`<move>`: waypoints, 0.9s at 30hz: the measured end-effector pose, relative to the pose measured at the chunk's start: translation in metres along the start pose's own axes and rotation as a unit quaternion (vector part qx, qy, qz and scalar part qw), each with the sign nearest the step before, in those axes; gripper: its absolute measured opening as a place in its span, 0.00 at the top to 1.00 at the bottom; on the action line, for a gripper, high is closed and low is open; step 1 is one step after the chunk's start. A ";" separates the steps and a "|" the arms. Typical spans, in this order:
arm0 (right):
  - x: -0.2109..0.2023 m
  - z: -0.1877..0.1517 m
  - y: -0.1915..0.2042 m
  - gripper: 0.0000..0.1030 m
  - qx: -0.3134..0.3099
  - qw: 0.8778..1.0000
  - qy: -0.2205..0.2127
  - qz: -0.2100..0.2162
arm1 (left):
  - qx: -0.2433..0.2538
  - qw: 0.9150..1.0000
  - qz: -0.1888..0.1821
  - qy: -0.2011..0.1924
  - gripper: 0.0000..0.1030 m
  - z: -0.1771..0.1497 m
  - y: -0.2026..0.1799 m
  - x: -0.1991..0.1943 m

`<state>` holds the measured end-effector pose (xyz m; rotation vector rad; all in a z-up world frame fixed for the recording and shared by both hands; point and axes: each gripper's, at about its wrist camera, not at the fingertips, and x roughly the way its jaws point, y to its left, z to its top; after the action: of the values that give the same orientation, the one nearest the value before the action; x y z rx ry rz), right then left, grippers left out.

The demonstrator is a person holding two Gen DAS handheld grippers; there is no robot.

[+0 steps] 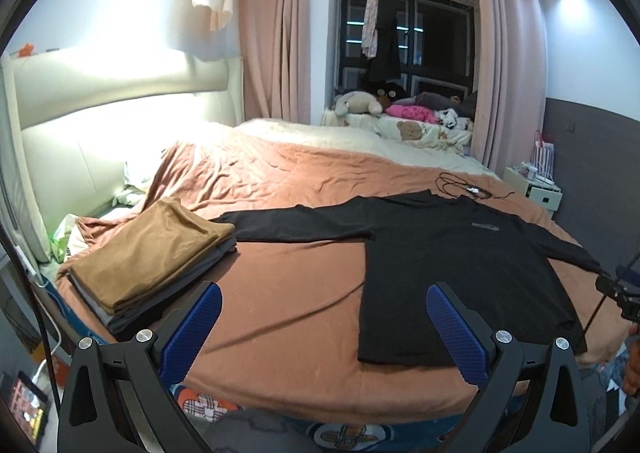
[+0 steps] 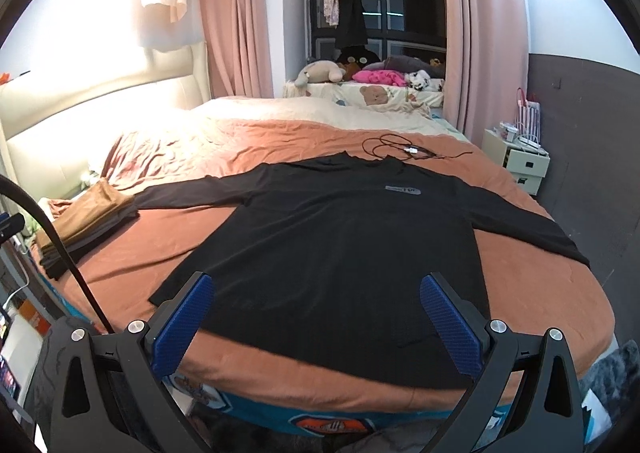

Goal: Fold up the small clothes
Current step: 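Move the left tool down to the black shirt's sleeve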

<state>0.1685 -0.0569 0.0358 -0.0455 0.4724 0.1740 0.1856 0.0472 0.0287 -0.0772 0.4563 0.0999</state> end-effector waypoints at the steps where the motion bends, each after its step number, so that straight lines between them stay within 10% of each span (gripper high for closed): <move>1: 0.008 0.004 -0.001 0.00 0.002 1.000 0.004 0.000 | 0.001 1.000 0.001 0.002 0.00 0.004 0.002 0.008; 17: 0.118 0.064 -0.015 0.00 0.014 0.999 0.040 0.014 | -0.010 0.999 0.016 0.037 0.01 0.056 0.033 0.139; 27: 0.185 0.090 -0.037 0.03 0.032 0.998 0.042 0.044 | -0.031 0.993 0.041 0.106 0.28 0.075 0.047 0.239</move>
<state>0.3778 -0.0573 0.0315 0.0318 0.5632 0.2440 0.4268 0.1204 -0.0124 -0.1308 0.6691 0.1876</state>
